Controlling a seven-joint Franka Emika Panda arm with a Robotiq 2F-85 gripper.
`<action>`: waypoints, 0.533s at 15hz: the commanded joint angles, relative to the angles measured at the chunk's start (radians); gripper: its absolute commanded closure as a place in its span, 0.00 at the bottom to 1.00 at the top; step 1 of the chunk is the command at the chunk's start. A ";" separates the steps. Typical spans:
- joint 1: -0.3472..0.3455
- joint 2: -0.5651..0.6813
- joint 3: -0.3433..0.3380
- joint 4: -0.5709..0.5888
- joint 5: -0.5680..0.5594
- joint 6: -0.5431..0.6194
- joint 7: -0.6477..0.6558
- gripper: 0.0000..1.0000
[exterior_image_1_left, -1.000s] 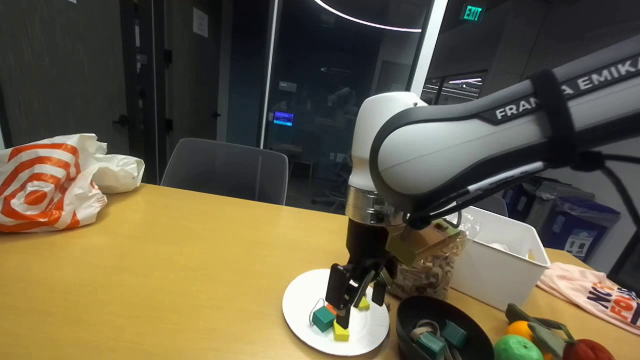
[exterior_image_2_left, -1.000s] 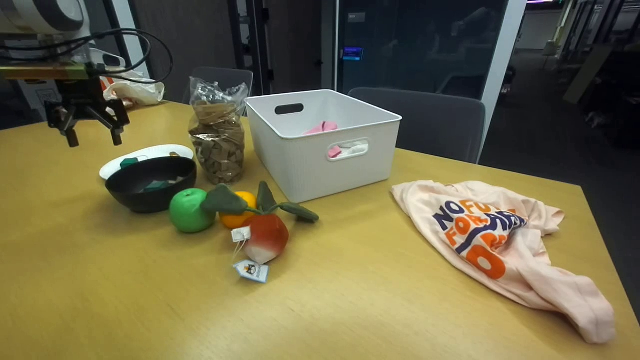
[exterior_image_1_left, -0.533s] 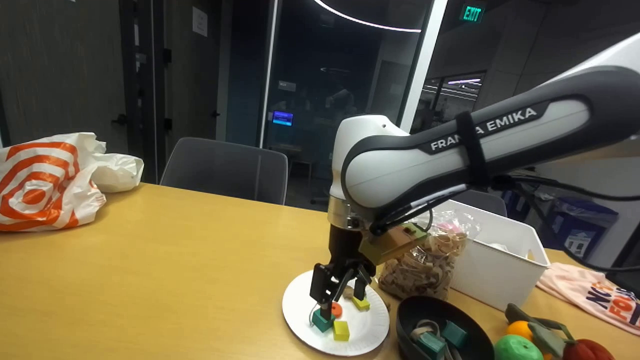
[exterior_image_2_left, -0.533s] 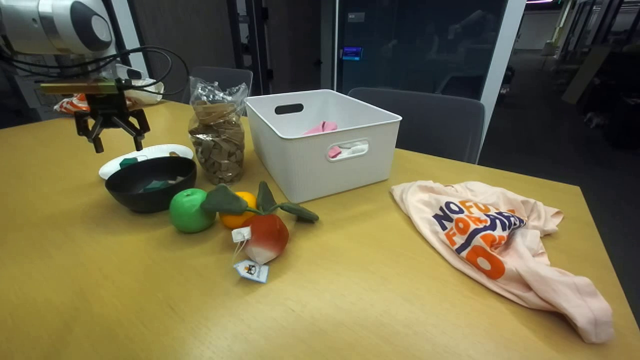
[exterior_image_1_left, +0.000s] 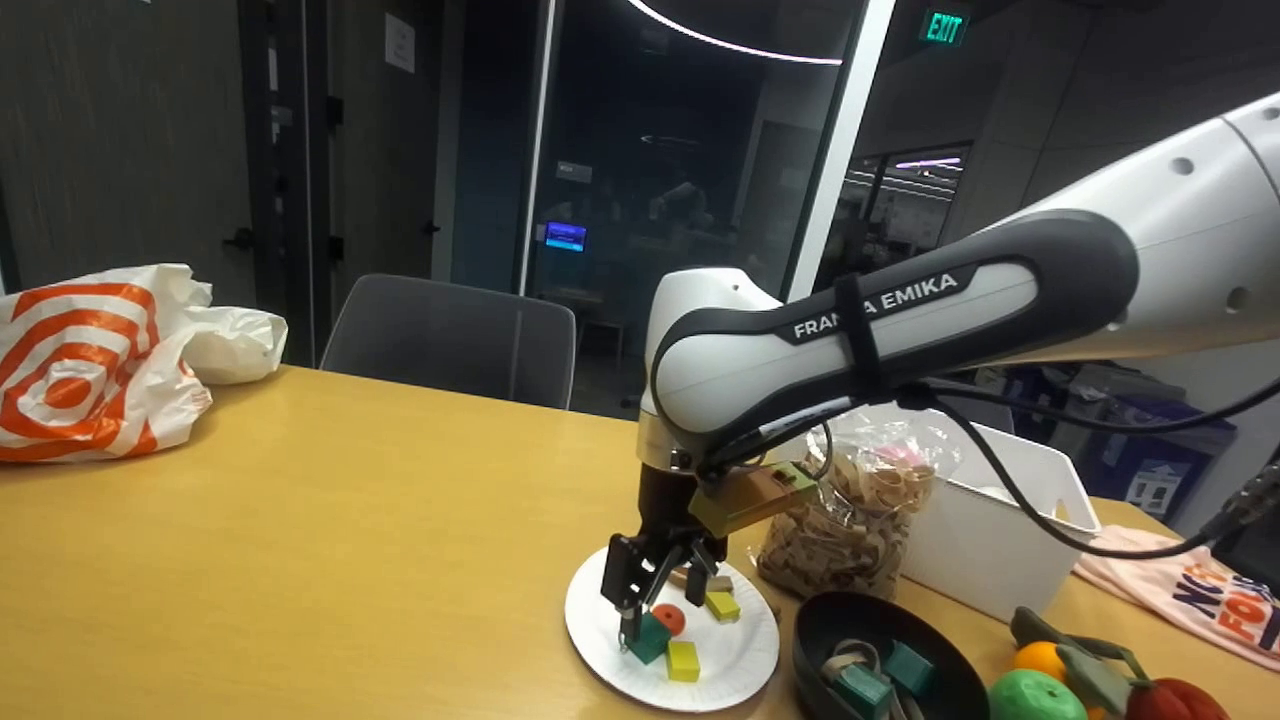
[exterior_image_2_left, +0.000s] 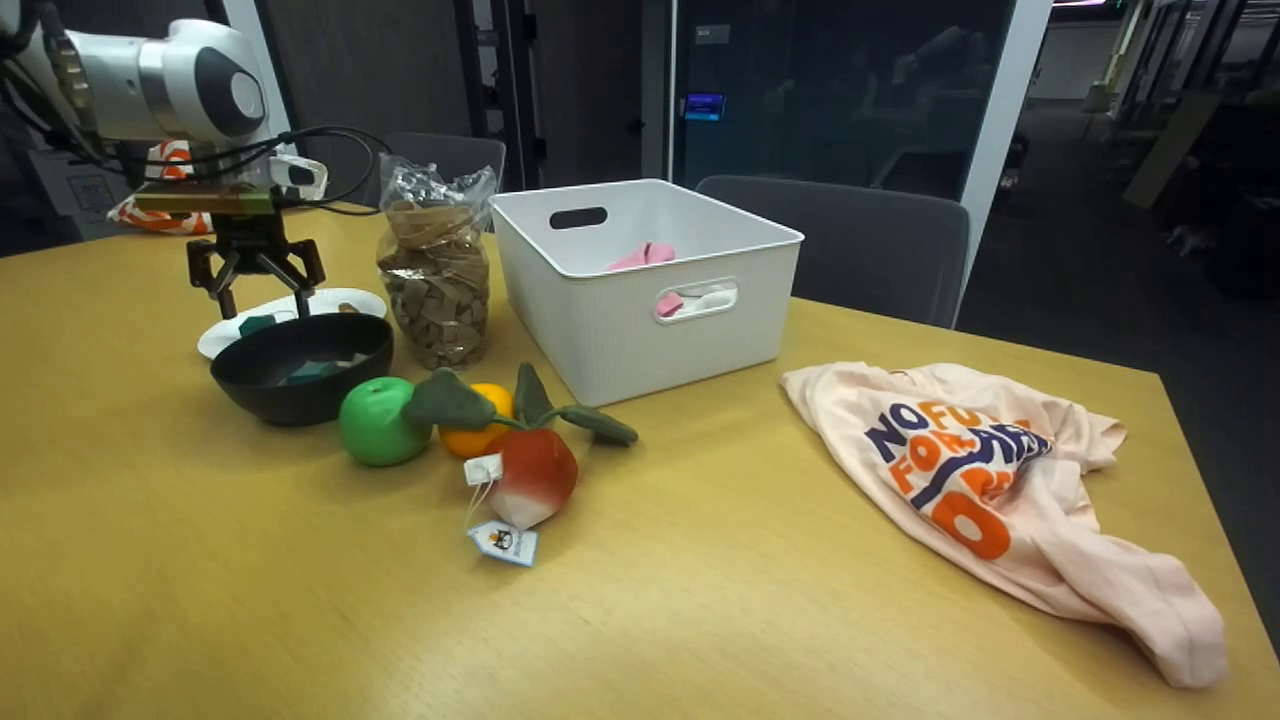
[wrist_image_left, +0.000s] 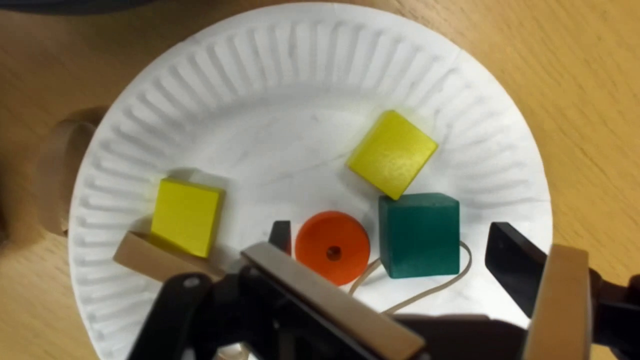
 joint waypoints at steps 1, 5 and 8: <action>0.011 0.067 -0.021 0.093 0.021 -0.046 -0.026 0.00; 0.008 0.092 -0.028 0.113 0.031 -0.066 -0.023 0.25; 0.007 0.087 -0.031 0.127 0.036 -0.092 -0.020 0.47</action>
